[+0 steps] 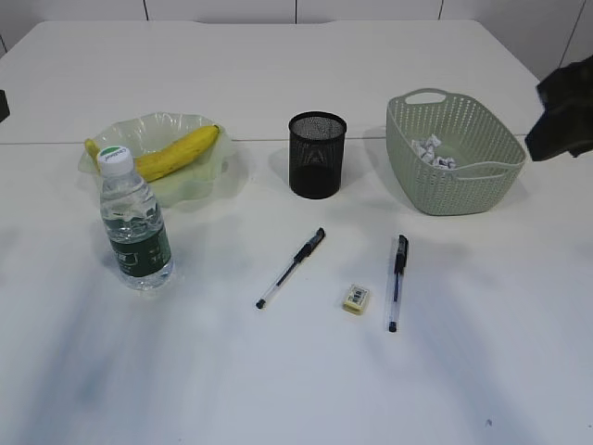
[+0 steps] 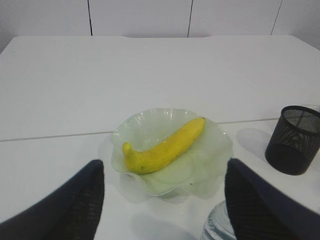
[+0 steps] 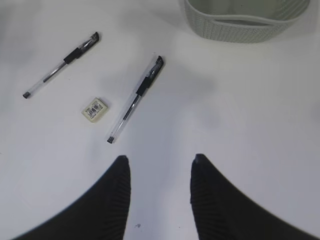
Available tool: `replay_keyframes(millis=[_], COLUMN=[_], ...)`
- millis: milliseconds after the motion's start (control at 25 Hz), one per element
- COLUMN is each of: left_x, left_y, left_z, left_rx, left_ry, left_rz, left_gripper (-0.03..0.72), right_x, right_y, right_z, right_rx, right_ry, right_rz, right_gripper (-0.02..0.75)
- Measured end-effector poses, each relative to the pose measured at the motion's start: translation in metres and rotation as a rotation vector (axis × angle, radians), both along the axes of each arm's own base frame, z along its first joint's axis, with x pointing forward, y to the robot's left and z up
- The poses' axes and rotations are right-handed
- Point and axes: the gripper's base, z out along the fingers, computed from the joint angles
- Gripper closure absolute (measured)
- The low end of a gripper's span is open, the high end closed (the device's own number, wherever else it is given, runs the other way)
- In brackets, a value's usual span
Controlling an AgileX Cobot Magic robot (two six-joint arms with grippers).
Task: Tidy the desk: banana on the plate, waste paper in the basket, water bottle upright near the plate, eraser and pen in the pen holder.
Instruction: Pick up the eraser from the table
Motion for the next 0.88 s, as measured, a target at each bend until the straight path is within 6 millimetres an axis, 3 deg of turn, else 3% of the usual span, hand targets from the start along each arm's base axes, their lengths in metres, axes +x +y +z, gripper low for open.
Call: replay_keyframes(millis=[320, 560, 880], left_x=[0.0, 0.0, 0.0], left_y=[0.0, 0.0, 0.0], left_z=[0.0, 0.0, 0.0], left_rx=[0.0, 0.0, 0.0], left_ry=[0.0, 0.0, 0.0], left_rz=[0.0, 0.0, 0.0], left_gripper=[0.157, 0.169, 0.171], right_x=[0.032, 0.057, 0.08], right_y=[0.049, 0.078, 0.094], right_z=[-0.011, -0.034, -0.059], right_rx=[-0.098, -0.152, -0.215], right_ry=[0.019, 0.095, 0.13], right_rz=[0.093, 0.152, 0.275], right_gripper=[0.436, 0.436, 0.436])
